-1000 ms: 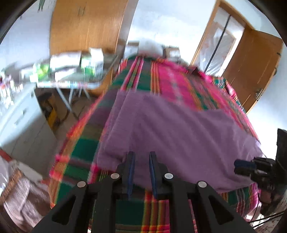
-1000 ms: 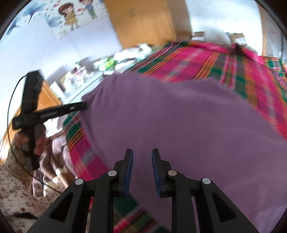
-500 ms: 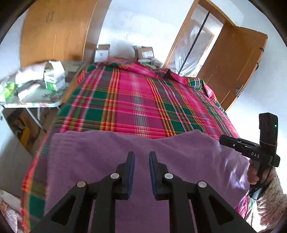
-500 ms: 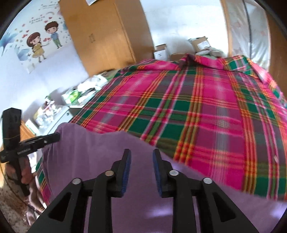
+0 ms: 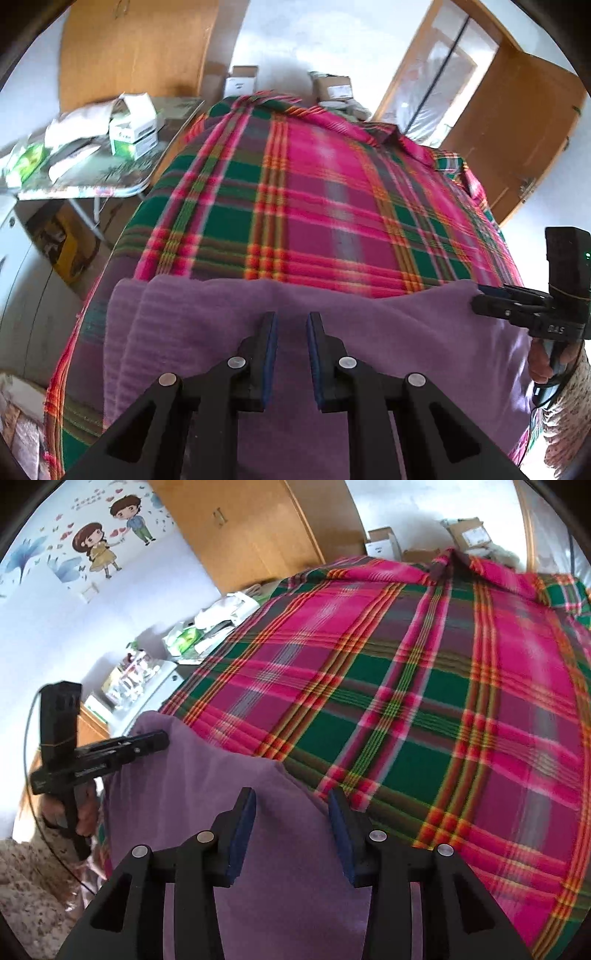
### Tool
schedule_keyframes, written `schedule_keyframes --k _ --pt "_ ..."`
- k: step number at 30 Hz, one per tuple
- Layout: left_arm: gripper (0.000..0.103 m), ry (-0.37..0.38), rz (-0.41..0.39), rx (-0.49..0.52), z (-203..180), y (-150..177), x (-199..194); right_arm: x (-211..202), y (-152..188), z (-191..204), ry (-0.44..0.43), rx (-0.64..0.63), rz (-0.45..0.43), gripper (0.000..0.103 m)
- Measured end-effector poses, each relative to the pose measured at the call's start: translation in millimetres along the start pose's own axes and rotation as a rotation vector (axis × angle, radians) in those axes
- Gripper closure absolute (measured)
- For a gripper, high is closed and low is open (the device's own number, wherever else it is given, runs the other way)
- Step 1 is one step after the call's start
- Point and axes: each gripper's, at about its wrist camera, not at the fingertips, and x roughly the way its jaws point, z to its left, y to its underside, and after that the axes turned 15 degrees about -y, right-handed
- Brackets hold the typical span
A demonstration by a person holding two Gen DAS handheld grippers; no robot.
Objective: Fold clothes
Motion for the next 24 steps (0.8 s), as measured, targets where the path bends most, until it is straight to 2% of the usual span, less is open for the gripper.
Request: schedule_keyframes --k 1,2,4,7,17,24 --pt "0.087 0.008 0.005 -0.010 3 1 2 0 1 0 -0.004 0.001 -0.002 0.064" --pt "0.087 0.025 0.002 -0.024 6 2 3 -1 2 0 -0.010 -0.001 -0.001 0.076" --pt "0.087 0.033 0.002 -0.032 8 3 3 -1 4 1 -0.013 -0.009 0.001 0.086" --pt "0.087 0.030 0.000 -0.032 8 4 3 -4 8 6 -0.022 -0.014 -0.006 0.093" --pt "0.087 0.010 -0.005 -0.024 4 6 1 -14 29 39 -0.074 -0.074 -0.023 0.095" --pt "0.087 0.003 -0.006 -0.023 3 6 1 -6 47 48 -0.128 -0.058 0.017 0.095"
